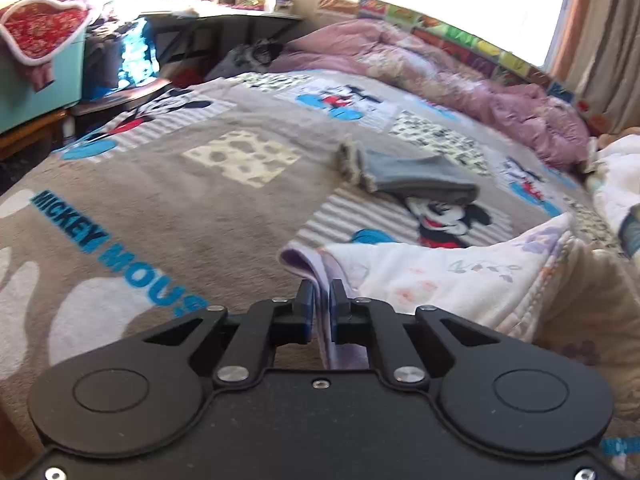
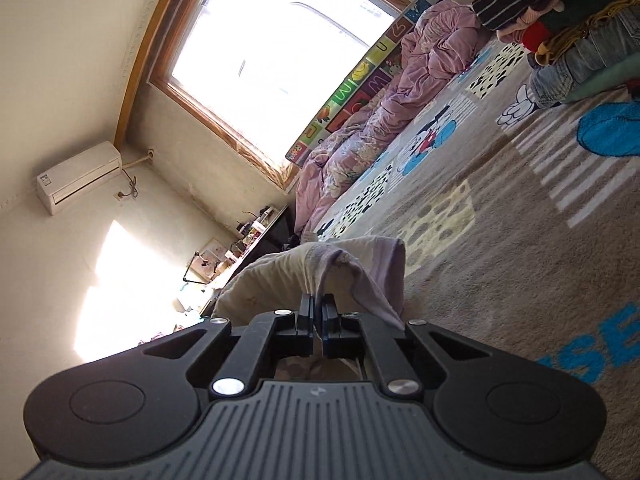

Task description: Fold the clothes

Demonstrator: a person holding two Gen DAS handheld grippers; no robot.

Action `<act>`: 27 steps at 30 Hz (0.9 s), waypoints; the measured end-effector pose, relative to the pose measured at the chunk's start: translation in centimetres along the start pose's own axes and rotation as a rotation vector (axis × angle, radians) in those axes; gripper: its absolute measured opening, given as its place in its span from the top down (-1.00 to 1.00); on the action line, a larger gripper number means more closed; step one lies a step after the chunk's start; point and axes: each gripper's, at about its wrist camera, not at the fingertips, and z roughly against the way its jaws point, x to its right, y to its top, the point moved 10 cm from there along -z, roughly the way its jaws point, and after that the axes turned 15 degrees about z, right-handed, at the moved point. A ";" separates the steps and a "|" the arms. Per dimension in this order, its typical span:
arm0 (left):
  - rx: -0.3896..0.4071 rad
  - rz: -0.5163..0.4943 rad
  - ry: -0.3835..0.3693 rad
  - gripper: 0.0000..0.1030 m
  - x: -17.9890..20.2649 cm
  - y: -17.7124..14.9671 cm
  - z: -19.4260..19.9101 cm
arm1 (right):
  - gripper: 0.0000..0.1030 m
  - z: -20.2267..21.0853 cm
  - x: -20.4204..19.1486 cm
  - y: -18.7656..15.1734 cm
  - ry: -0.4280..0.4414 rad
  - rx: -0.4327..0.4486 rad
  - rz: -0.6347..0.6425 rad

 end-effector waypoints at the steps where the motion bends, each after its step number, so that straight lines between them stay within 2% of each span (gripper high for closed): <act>1: 0.010 -0.005 0.033 0.79 -0.7 0.5 -0.4 | 0.88 -0.6 0.2 -0.7 -0.020 -0.020 0.015; 2: 0.019 -0.010 0.065 0.59 -1.4 0.9 -0.8 | 0.88 -1.3 0.4 -1.3 -0.040 -0.040 0.030; 3: 0.044 0.006 0.049 -0.19 -1.3 0.4 0.6 | 0.88 -1.9 0.6 -2.0 -0.060 -0.060 0.045; 4: 0.064 0.021 0.055 -0.50 -1.5 -0.1 1.7 | 0.84 -2.5 0.8 -2.6 -0.080 -0.081 0.061; 5: 0.076 0.042 0.043 -0.50 -1.8 -1.1 2.7 | 0.82 -3.0 0.9 -3.2 -0.099 -0.099 0.075; 6: 0.046 0.061 0.014 -0.51 -1.9 -2.5 2.9 | 0.80 -3.2 1.0 -3.4 -0.115 -0.105 0.089; 7: 0.015 0.080 -0.015 -0.51 -2.1 -3.8 3.1 | 0.66 -3.3 1.0 -3.6 -0.130 -0.110 0.102; 8: -0.019 0.094 -0.025 -0.51 -2.0 -5.2 2.9 | 0.36 -3.4 1.0 -3.8 -0.146 -0.116 0.116; 9: -0.053 0.108 -0.034 -0.51 -1.8 -6.6 2.7 | 0.17 -3.6 1.1 -4.0 -0.161 -0.122 0.129; 10: -0.083 0.107 -0.039 -0.51 -1.5 -8.1 2.1 | -0.21 -3.7 1.1 -4.2 -0.177 -0.126 0.142; 11: -0.101 0.109 -0.040 -0.51 -1.3 -9.0 1.7 | -0.33 -3.7 1.1 -4.3 -0.192 -0.124 0.152; 13: -0.145 0.125 -0.044 -0.50 -1.0 -10.9 0.4 | -0.33 -3.9 1.1 -4.3 -0.195 -0.123 0.174; 15: -0.145 0.149 -0.050 -0.50 -0.9 -11.5 -0.5 | -0.29 -3.9 1.1 -4.3 -0.181 -0.121 0.170; 18: -0.127 0.181 -0.038 -0.47 -1.0 -12.1 -1.6 | -0.10 -3.9 0.7 -4.0 -0.148 -0.111 0.159; 19: -0.109 0.184 -0.043 -0.41 -0.8 -11.8 -1.8 | 0.14 -3.9 0.5 -3.8 -0.135 -0.107 0.155; 20: -0.113 0.196 -0.045 -0.31 -0.7 -11.7 -2.1 | 0.24 -3.9 0.3 -3.7 -0.123 -0.103 0.150; 21: -0.117 0.207 -0.047 0.14 -0.7 -11.6 -2.4 | 0.29 -3.9 0.2 -3.5 -0.110 -0.099 0.146; 22: -0.121 0.219 -0.048 0.71 -0.7 -11.5 -2.7 | 0.45 -3.8 0.0 -3.4 -0.097 -0.094 0.141; 23: -0.132 0.238 -0.051 0.91 -0.8 -11.3 -2.7 | 0.65 -3.8 -0.2 -3.2 -0.085 -0.090 0.137; 25: -0.139 0.247 -0.067 0.92 -0.6 -10.8 -2.0 | 0.76 -3.8 -0.6 -3.0 -0.059 -0.082 0.128; 27: -0.127 0.223 -0.094 0.93 0.0 -10.0 -0.7 | 0.77 -3.7 -0.9 -2.7 -0.034 -0.074 0.119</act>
